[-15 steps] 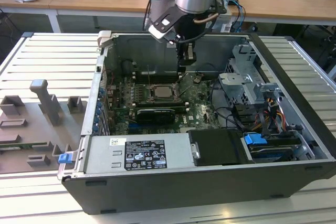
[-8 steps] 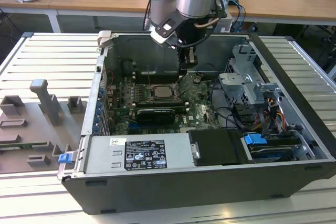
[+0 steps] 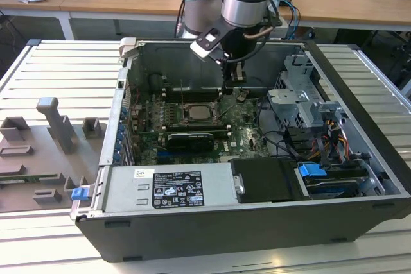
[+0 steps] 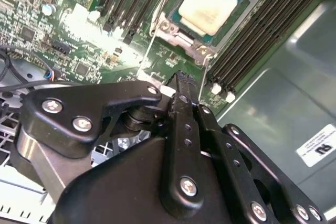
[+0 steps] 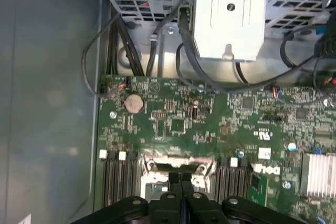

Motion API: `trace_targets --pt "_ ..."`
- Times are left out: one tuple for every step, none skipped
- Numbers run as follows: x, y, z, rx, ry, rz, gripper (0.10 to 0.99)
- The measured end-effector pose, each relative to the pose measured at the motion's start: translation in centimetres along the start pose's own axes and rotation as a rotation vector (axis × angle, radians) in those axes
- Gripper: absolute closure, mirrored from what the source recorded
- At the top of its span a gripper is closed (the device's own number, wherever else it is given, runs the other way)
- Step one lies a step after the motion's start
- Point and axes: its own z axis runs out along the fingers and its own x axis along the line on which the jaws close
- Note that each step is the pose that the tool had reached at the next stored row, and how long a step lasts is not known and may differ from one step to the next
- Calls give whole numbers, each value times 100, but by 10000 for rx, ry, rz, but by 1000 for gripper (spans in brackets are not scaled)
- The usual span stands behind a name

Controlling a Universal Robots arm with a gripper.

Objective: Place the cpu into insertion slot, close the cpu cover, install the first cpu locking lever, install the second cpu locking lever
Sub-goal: 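Close the cpu cover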

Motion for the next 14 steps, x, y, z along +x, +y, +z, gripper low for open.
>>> trace_targets --pt "-1 16 13 0 0 -13 980" --pt "-2 29 21 0 0 -25 980" --pt "-4 45 25 1 -3 -39 980" --pt "-4 55 24 2 -4 -52 980" --pt "-5 63 23 3 -2 -78 980" --pt "-5 72 20 3 2 -88 980" --pt "-6 93 21 3 5 -94 980" --pt "-9 147 20 4 3 -100 980" --pt "-11 185 19 5 4 -104 980" --pt "-13 223 20 6 4 -113 980" --pt "-12 265 23 7 6 -125 980" --pt "-12 288 26 7 4 -136 980" --pt "-13 313 34 9 -3 -150 980" --pt "-14 348 58 11 -11 -178 980"
